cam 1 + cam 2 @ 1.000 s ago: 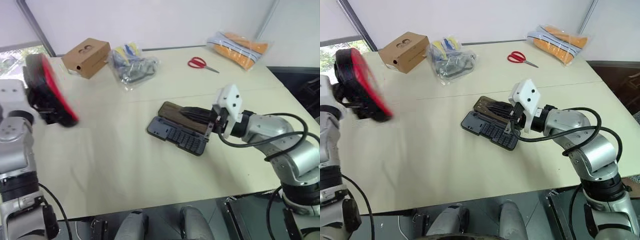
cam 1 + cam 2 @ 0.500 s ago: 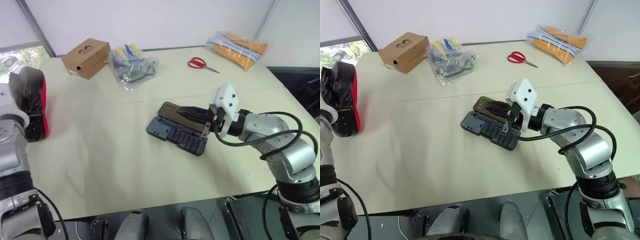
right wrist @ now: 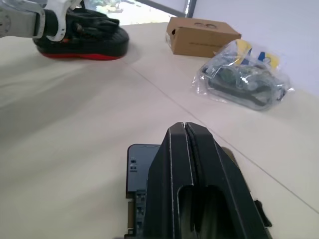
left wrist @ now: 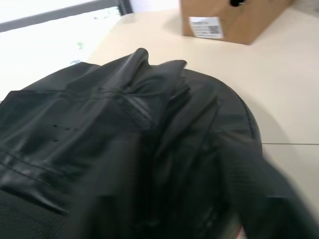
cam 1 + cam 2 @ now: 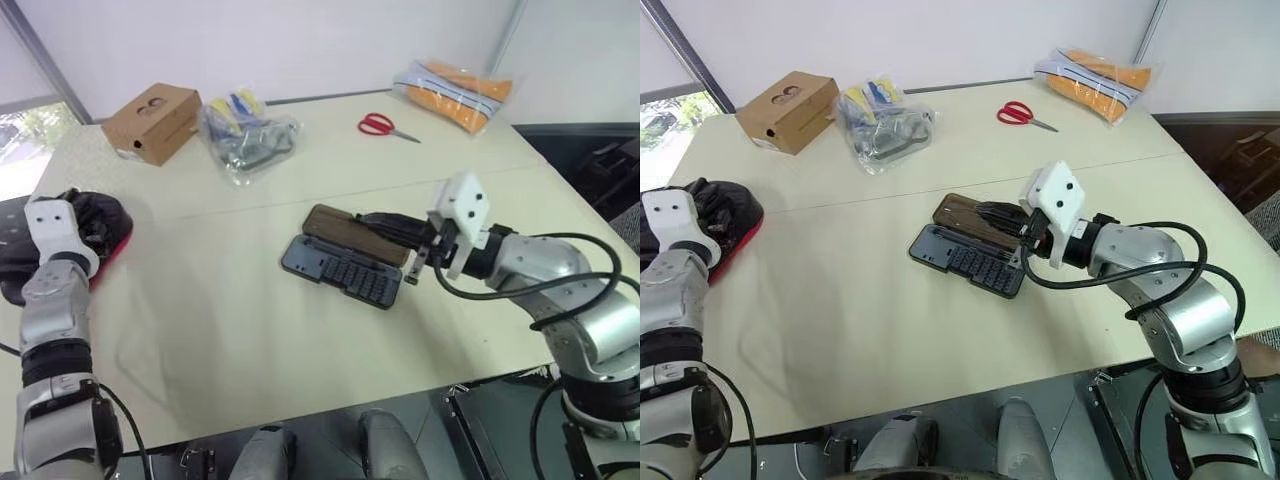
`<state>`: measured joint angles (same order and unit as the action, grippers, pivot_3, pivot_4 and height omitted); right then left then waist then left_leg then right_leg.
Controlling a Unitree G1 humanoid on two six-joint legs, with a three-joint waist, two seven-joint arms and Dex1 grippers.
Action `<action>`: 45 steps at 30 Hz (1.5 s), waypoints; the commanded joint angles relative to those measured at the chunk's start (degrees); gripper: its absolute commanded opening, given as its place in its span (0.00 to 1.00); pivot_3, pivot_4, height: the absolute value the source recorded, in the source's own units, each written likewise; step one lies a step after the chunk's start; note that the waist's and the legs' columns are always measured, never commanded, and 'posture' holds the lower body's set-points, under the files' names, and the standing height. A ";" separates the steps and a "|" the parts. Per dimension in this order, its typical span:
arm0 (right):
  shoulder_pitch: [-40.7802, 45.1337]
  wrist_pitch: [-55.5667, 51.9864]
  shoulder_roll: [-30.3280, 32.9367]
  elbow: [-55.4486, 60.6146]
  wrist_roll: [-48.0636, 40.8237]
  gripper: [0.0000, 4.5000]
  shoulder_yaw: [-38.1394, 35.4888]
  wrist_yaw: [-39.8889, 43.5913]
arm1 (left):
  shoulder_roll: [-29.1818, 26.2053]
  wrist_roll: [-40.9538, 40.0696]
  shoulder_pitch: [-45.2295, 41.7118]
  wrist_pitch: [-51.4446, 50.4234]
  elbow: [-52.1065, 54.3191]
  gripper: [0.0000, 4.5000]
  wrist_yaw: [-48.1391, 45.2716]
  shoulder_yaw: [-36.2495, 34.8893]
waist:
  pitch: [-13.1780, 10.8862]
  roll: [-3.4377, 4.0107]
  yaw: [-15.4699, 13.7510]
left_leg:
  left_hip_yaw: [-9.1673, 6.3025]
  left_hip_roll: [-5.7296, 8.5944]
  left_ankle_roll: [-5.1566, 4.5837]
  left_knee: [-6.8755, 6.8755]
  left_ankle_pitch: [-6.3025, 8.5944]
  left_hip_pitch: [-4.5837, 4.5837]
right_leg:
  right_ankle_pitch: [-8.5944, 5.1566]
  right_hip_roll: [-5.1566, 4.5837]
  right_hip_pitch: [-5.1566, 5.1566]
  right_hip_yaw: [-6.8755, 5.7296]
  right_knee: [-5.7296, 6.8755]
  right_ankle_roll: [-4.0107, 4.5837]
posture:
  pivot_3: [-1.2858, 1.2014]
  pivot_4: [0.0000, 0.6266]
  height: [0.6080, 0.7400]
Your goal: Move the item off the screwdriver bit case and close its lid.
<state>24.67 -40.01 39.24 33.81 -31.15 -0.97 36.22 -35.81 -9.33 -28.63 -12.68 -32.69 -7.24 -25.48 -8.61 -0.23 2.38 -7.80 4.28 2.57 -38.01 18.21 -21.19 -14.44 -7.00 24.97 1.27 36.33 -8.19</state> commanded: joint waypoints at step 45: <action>19.68 -40.86 -13.57 -25.90 17.45 0.98 -0.73 -32.60 | 4.73 -18.34 -13.23 -21.81 23.31 1.00 -51.53 25.70 | -0.01 -0.28 -1.19 | -0.08 0.22 0.03 -0.18 -0.02 -0.24 | 0.11 -0.14 0.05 -0.03 -0.08 -0.13 | 0.52 0.24 1.00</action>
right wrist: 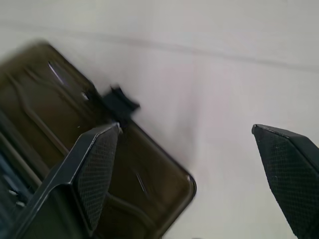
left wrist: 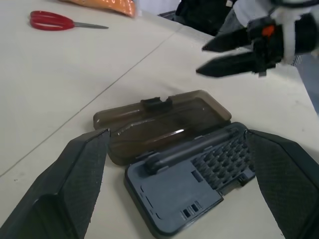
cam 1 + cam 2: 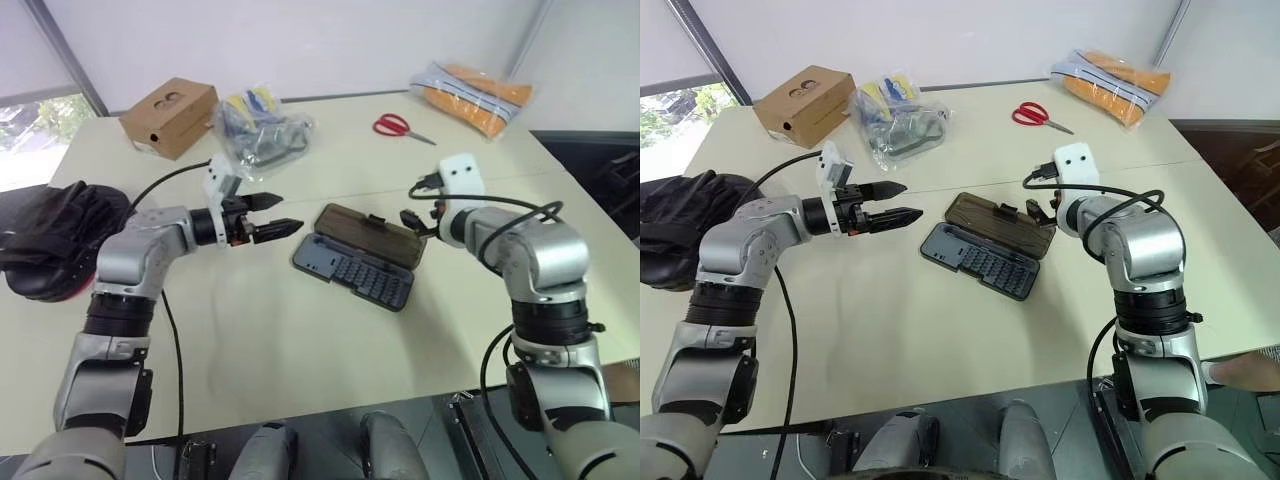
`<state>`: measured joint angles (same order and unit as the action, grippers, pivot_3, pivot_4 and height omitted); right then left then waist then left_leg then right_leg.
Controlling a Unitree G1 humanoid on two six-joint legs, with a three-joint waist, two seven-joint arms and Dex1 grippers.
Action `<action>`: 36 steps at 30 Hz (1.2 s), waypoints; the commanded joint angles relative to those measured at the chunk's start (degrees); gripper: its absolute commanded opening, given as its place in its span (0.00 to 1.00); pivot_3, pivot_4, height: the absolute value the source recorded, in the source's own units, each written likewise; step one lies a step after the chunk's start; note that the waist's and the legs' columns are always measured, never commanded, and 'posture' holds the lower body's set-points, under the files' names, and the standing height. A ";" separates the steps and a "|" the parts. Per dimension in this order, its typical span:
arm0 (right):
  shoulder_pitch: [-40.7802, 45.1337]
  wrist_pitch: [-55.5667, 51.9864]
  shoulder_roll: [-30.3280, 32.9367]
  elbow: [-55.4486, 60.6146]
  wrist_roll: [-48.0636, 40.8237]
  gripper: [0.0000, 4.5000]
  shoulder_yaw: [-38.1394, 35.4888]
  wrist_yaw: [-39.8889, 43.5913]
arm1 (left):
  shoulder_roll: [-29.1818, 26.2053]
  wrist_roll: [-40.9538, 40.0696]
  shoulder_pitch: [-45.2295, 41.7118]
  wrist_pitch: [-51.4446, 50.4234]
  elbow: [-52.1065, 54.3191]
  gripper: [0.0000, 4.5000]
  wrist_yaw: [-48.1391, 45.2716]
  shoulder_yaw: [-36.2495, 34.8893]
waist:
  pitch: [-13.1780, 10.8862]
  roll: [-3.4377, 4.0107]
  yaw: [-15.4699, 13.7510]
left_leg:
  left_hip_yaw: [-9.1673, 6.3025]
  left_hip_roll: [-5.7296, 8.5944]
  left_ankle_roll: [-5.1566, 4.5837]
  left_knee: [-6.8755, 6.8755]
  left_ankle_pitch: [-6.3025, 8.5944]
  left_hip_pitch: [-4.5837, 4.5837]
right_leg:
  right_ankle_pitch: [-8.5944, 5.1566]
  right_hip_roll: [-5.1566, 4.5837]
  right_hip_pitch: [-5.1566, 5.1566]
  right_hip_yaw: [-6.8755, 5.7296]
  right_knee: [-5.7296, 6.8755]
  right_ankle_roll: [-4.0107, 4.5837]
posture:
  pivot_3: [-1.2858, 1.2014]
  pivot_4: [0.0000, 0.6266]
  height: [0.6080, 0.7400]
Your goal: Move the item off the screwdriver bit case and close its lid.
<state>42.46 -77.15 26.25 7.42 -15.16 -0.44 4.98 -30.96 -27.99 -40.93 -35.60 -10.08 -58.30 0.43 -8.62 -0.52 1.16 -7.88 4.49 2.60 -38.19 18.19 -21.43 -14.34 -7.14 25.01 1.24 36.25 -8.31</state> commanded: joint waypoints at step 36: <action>-0.36 -15.35 -7.13 1.81 3.24 0.01 -3.84 -0.45 | 0.11 1.26 0.04 3.18 1.92 1.00 3.72 -1.94 | 0.01 0.02 0.07 | -0.03 0.02 0.00 -0.01 0.00 0.00 | 0.00 -0.02 0.02 -0.01 0.06 0.00 | 0.52 0.24 1.00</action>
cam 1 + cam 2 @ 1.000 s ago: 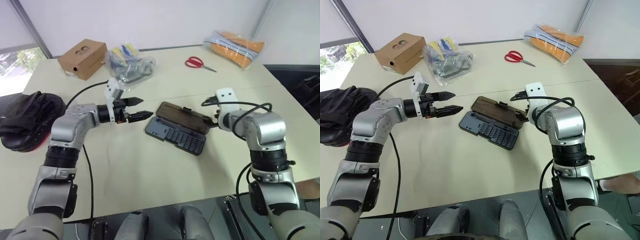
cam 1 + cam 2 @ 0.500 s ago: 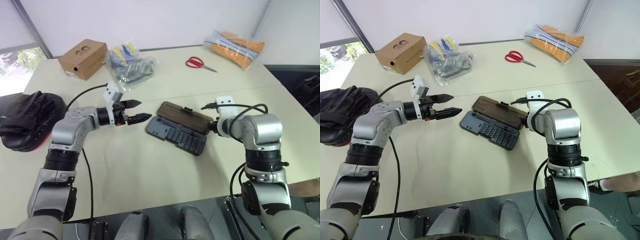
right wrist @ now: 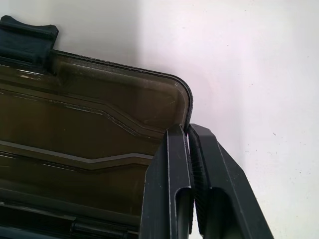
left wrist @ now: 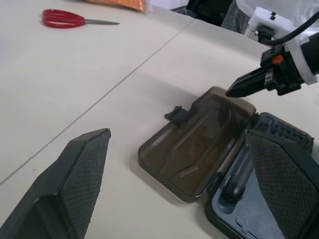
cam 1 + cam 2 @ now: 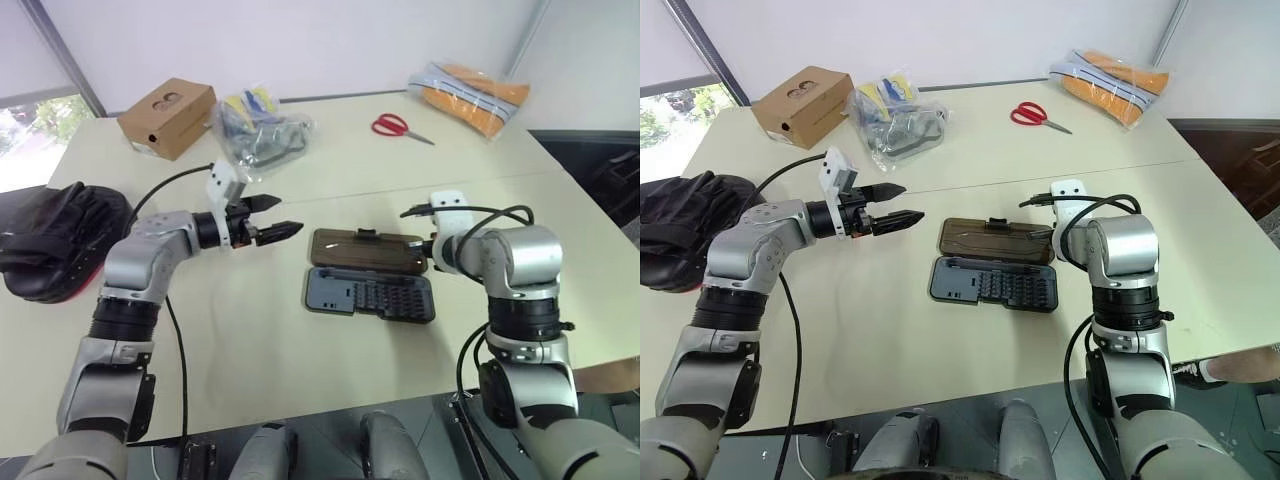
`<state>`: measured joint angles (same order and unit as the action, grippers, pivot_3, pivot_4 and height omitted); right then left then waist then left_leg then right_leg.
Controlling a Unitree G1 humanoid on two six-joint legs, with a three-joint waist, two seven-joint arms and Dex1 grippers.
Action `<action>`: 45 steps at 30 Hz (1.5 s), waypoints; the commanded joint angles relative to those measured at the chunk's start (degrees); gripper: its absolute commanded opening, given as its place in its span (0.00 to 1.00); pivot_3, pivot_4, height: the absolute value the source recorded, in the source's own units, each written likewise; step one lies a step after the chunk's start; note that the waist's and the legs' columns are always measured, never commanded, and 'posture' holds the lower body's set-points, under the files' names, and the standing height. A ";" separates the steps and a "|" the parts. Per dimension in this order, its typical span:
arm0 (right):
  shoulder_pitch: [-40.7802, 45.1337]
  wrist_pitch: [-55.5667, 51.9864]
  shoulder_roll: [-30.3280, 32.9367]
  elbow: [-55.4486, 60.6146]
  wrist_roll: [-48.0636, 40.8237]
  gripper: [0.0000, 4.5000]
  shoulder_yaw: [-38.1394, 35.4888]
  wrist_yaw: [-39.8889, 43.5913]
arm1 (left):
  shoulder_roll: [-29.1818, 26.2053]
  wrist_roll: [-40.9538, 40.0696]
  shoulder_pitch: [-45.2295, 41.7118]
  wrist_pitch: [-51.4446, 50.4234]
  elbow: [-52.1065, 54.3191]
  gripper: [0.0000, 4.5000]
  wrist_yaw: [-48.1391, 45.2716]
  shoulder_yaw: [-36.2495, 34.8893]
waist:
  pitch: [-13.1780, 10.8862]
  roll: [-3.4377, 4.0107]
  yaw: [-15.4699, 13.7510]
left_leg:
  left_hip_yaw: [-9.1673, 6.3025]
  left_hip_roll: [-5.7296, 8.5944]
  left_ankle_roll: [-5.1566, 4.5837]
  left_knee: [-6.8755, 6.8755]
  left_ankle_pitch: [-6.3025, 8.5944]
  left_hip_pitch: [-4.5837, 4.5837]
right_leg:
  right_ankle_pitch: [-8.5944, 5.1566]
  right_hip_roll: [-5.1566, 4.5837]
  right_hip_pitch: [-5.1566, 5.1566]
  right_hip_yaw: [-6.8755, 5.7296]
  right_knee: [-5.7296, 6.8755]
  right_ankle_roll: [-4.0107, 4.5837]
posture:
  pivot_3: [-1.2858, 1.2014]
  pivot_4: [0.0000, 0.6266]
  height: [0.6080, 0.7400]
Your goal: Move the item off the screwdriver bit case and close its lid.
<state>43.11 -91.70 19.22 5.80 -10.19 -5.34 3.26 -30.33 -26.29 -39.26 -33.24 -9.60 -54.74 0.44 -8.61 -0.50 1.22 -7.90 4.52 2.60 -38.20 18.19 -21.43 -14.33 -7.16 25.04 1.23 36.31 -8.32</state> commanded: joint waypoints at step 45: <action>-6.02 -0.80 2.96 14.67 -22.85 0.01 6.73 -6.67 | -0.07 -0.78 -0.05 0.02 3.68 1.00 0.77 -2.16 | 0.00 0.00 1.29 | 0.02 -0.03 0.00 0.08 0.00 -0.03 | 0.00 0.00 0.13 0.01 0.05 0.00 | 0.52 0.24 1.00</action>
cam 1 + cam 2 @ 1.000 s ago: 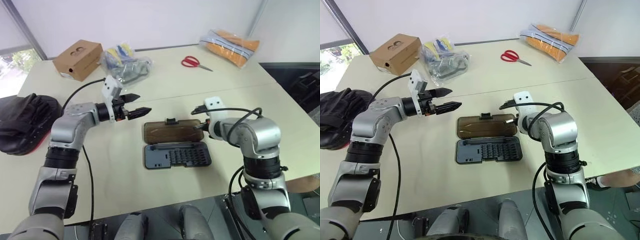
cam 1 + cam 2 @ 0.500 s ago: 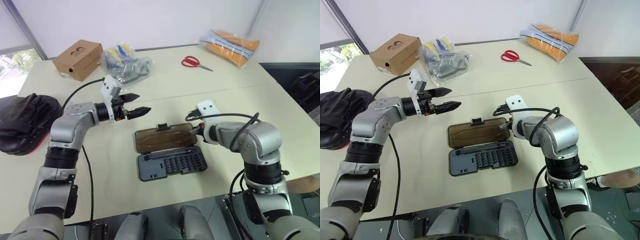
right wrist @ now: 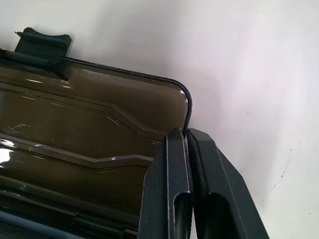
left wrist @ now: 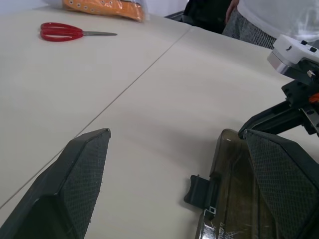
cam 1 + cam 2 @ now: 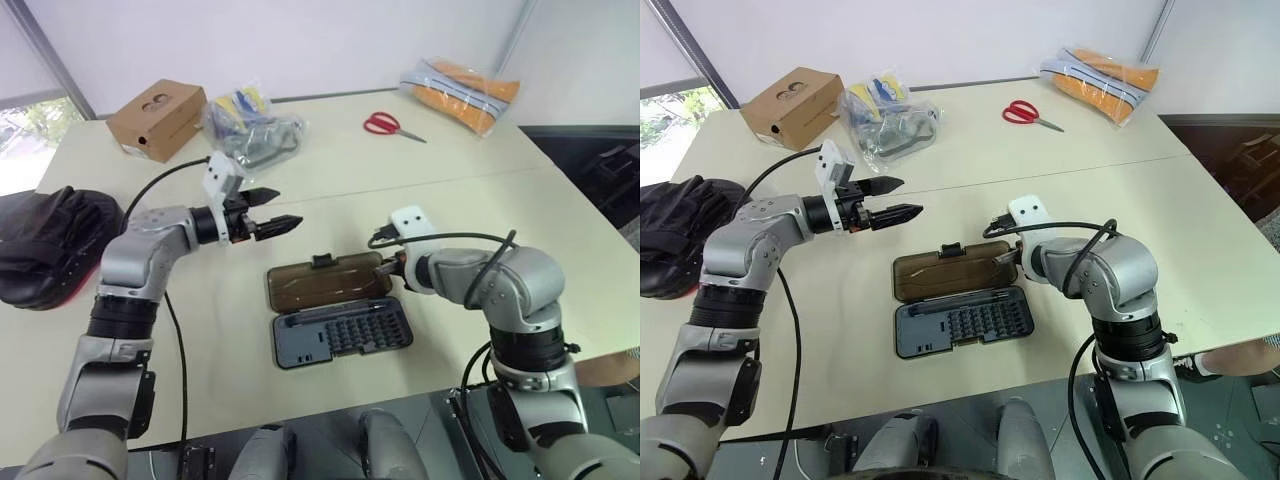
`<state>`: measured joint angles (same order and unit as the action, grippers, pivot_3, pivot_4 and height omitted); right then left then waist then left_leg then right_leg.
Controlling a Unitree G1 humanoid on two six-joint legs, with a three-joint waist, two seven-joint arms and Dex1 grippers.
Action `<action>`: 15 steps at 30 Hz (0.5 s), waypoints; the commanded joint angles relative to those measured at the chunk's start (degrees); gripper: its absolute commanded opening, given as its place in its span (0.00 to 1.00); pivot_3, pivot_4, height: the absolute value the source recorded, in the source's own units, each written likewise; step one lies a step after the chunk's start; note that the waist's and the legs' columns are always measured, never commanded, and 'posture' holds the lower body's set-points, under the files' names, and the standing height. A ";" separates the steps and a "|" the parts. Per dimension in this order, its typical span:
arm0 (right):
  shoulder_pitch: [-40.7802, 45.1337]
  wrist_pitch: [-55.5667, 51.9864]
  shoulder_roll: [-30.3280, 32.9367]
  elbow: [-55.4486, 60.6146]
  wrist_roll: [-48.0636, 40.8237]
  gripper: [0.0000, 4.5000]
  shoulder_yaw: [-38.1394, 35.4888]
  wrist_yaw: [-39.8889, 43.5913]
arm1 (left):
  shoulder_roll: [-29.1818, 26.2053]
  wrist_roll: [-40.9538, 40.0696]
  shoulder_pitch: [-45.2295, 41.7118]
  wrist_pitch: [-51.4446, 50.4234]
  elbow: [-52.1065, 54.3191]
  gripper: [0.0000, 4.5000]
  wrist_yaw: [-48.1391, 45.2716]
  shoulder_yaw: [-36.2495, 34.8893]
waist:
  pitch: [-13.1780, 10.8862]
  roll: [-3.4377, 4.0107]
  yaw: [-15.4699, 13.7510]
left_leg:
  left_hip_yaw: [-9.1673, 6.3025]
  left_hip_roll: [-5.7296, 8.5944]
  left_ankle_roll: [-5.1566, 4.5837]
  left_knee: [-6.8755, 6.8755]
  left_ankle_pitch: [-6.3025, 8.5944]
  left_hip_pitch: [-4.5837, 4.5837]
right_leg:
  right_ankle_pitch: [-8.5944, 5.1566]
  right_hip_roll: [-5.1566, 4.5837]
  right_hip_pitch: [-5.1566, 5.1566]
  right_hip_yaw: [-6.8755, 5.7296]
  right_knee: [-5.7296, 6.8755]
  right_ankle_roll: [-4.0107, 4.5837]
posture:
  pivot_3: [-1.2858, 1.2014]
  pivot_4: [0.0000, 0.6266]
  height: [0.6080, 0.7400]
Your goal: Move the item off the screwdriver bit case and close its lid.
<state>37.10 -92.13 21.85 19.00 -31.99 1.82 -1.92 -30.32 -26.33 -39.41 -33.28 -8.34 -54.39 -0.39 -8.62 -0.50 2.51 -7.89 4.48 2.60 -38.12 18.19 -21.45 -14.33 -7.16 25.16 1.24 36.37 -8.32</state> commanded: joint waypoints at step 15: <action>2.46 -0.37 1.84 3.11 -2.82 0.99 -3.38 -1.97 | -1.81 -3.73 2.41 -3.34 5.82 1.00 -2.40 -1.77 | 0.00 0.00 -0.04 | 0.01 0.00 0.00 -0.01 0.00 -0.01 | 0.00 0.00 0.00 0.00 0.00 0.00 | 0.52 0.24 1.00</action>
<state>37.77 -92.13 22.88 19.21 -34.13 0.27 -4.35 -31.46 -28.80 -37.07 -36.75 -5.06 -55.97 -0.91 -8.62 -0.50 2.47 -7.88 4.48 2.60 -38.13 18.19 -21.46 -14.33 -7.16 25.16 1.24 36.36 -8.32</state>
